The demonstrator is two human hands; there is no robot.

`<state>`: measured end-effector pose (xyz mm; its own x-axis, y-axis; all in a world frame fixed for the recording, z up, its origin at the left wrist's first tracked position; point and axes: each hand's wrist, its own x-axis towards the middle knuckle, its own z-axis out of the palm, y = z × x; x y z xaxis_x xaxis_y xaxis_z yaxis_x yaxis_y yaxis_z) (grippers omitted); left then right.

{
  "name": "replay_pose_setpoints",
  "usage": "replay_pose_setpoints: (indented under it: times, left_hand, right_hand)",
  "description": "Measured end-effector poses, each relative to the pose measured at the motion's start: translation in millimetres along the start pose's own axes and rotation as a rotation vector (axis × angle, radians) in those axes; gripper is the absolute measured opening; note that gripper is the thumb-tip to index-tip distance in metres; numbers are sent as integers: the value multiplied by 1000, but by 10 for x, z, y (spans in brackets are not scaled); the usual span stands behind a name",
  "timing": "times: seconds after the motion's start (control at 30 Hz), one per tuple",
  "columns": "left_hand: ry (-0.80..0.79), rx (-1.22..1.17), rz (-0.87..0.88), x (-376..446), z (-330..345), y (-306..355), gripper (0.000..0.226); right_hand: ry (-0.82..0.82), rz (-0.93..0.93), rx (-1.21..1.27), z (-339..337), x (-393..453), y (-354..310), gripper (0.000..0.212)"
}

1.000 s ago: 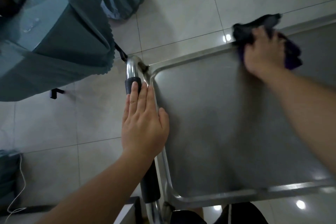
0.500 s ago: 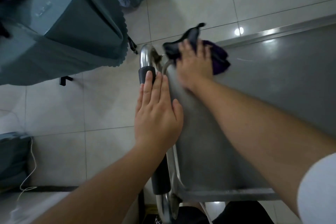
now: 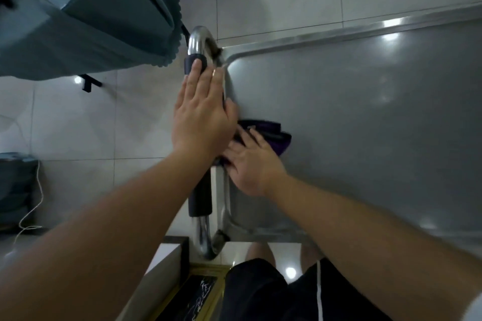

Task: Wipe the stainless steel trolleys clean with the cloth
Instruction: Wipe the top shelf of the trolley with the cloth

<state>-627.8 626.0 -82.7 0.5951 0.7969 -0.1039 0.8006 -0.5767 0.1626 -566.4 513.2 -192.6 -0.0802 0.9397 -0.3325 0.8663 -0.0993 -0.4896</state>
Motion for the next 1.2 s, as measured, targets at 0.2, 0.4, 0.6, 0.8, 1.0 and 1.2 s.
replay_pose_setpoints:
  times: [0.2,0.4,0.6,0.8,1.0,1.2]
  left_hand:
    - [35,48,11,-18,36,0,62]
    - [71,135,160,-63,51,-2,55]
    - [-93,493,511,-140,96,174,55]
    - [-235,194,365,-568,334,946,56]
    - [-297,-67,206,-1079,598,1559,59]
    - [-333,-168,104,-1292,954,1999,60]
  right_hand:
    - [-79,-101,-57,657,-1369,-132,59]
    - [-33,101,-91,527,-2170,514,61]
    - [-31,441,-149,237,-2847,1271,64]
    - [-42,500,-106,127,-2847,1323,63]
    - [39,455,-128,87,-2802,1276,64]
    - [135,380,-96,225,-2855,1515,59]
